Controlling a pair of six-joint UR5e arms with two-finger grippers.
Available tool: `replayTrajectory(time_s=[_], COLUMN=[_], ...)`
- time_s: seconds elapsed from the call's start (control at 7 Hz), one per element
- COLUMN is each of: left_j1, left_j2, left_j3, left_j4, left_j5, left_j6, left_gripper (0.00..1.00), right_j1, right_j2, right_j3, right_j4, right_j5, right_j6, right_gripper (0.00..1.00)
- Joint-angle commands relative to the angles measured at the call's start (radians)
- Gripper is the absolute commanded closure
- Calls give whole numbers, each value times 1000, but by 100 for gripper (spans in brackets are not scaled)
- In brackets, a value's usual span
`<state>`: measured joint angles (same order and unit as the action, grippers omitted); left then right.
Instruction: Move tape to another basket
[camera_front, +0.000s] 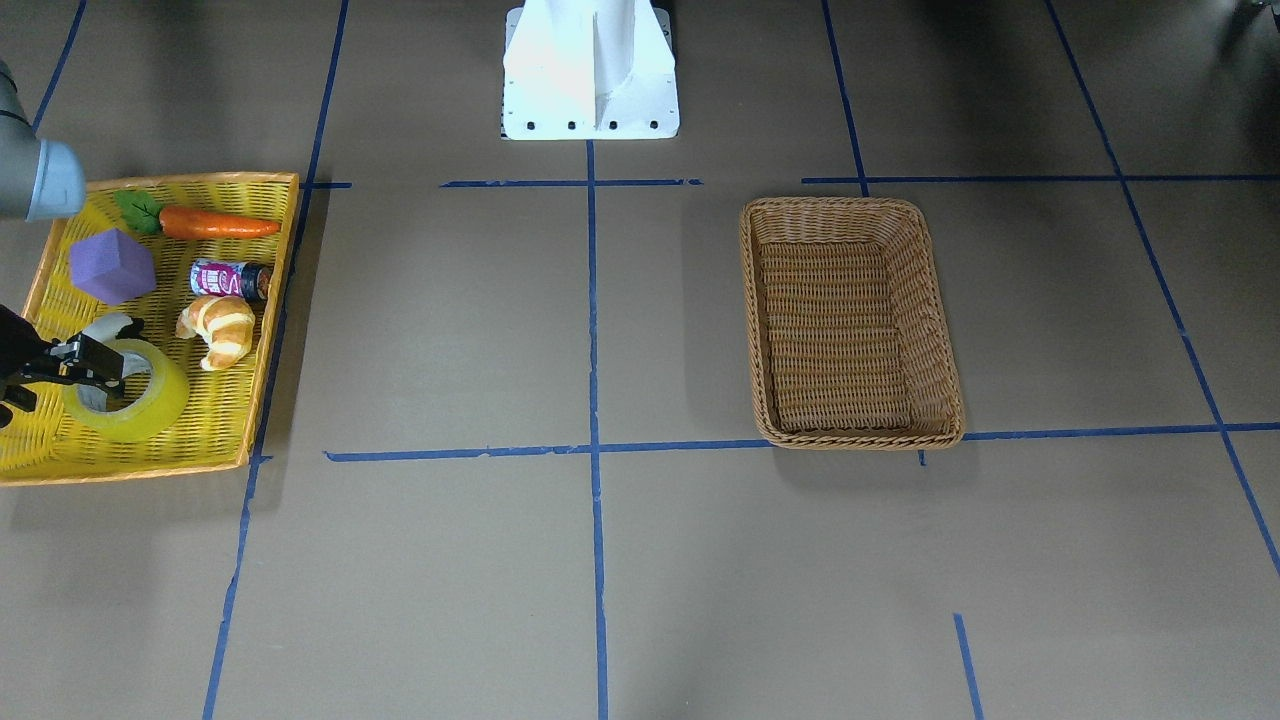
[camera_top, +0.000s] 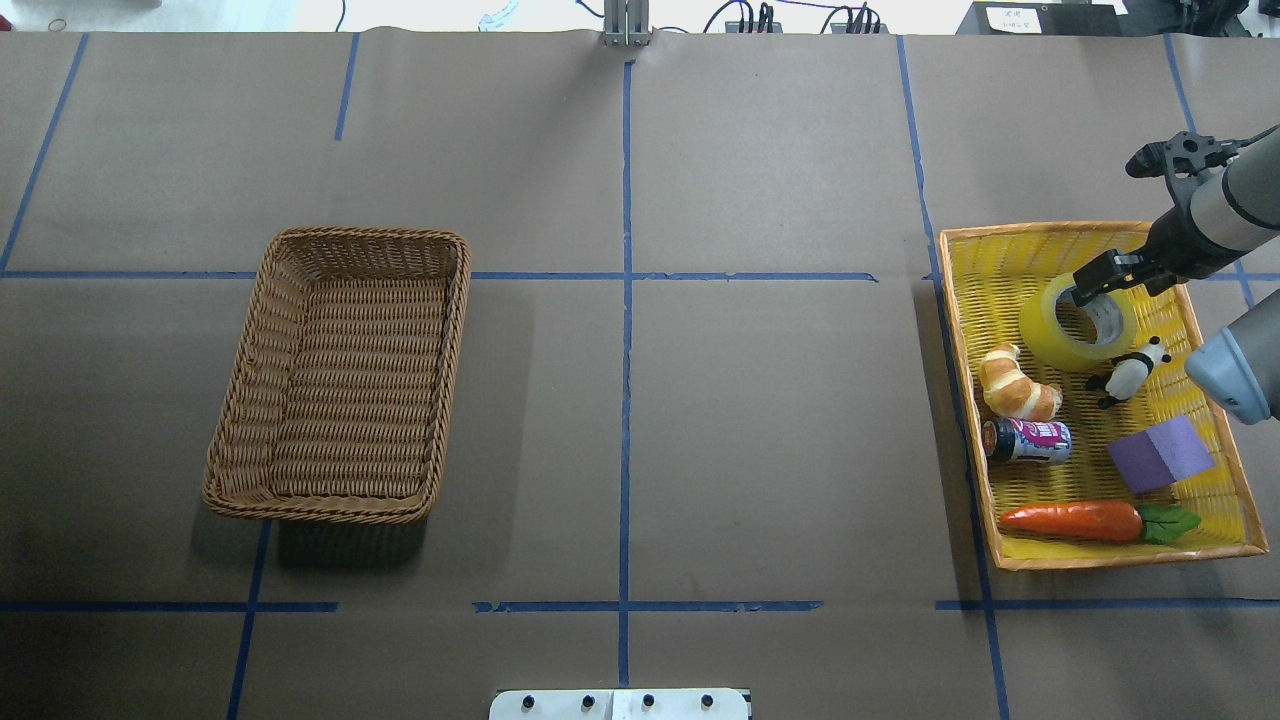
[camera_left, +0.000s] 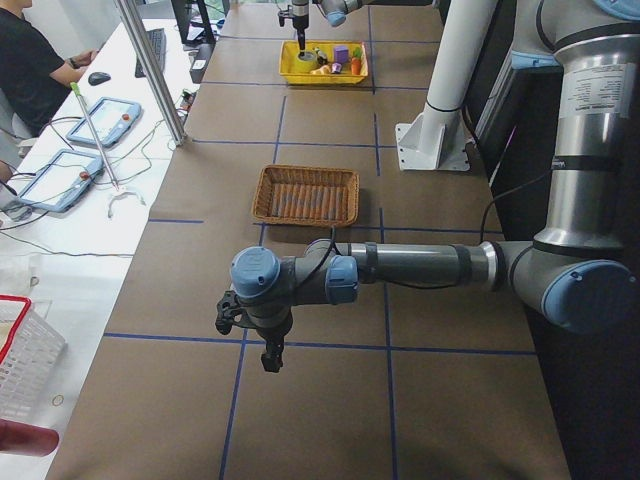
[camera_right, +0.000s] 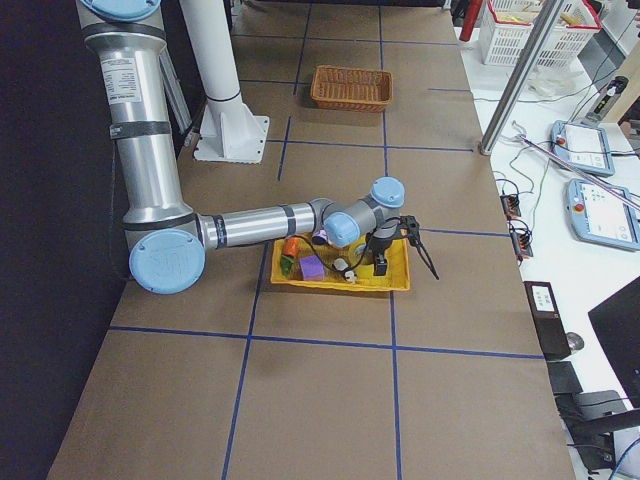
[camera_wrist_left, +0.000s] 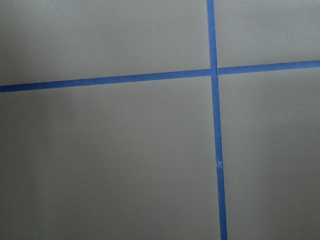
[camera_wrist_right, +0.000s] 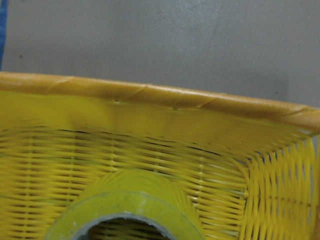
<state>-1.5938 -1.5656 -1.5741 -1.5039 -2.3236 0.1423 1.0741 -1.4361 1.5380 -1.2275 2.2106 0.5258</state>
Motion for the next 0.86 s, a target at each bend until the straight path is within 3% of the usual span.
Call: replayTrajectory(time_s=[0.0, 0.14, 0.43, 0.57, 0.71], left_j1=[5, 5, 5, 5, 5], left_j2=[-8, -27, -39, -39, -39], left_j3=[40, 81, 95, 94, 92], left_j4=[-47, -86, -88, -88, -90], left_j5=[0, 0, 0, 0, 0], left_j6=[-1, -3, -4, -4, -4], left_gripper=[0, 0, 0, 0, 0], right_j1=[-13, -17, -14, -14, -13], right_j2=[17, 29, 31, 29, 28], right_j3=[-25, -28, -30, -29, -29], right_j4=[-1, -1, 0, 2, 2], right_j5=[0, -3, 1, 0, 0], right_j6=[0, 0, -4, -4, -4], right_gripper=[2, 12, 72, 88, 89])
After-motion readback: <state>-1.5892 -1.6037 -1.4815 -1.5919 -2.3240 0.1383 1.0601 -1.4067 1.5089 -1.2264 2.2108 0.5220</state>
